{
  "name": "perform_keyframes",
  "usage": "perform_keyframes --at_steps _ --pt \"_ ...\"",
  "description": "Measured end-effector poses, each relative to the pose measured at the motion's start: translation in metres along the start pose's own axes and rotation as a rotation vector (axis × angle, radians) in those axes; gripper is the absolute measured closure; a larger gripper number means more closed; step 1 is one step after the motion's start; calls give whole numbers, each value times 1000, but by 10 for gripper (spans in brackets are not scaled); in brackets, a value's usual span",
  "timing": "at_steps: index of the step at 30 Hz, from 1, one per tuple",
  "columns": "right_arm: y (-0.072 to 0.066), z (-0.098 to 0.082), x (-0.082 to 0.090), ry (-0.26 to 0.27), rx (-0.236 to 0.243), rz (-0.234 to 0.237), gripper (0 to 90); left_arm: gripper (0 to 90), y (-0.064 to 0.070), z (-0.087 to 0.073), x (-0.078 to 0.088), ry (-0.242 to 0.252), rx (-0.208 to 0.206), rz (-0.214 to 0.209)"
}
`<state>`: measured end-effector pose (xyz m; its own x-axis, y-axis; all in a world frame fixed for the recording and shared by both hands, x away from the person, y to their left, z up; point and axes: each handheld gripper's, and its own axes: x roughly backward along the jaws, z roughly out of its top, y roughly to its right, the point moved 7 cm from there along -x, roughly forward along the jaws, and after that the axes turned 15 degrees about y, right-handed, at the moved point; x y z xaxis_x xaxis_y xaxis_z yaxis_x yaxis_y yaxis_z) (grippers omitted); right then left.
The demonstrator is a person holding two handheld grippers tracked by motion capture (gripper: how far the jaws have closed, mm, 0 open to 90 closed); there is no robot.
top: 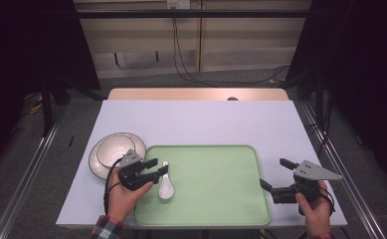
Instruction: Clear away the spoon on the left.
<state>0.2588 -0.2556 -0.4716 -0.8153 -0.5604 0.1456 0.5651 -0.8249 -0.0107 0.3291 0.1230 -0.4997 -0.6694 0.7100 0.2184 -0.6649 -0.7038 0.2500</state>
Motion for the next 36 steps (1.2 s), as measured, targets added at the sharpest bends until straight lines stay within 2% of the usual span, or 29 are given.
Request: perform_keyframes --at_steps 7,12,14,16,19,22,29,32,36 --pt "0 0 1 -1 -5 -2 7 388 -1 7 3 27 -13 0" --pt "0 1 1 4 1 -5 7 320 2 14 7 57 -27 -27" --pt "0 2 1 6 0 -4 7 301 3 16 9 63 -39 -21" --pt "0 2 2 4 0 -7 7 277 4 19 11 77 -34 -31" --pt "0 2 2 9 5 -1 7 244 3 23 16 84 -50 -36" --pt "1 2 3 8 1 -1 7 211 4 26 20 89 -36 -42" --pt "1 2 3 6 7 -3 7 153 2 32 26 103 -44 -45" --pt "1 2 3 7 8 -2 7 138 1 34 29 108 -50 -31" --pt "1 2 3 5 5 1 7 124 -1 37 32 120 -37 -28"
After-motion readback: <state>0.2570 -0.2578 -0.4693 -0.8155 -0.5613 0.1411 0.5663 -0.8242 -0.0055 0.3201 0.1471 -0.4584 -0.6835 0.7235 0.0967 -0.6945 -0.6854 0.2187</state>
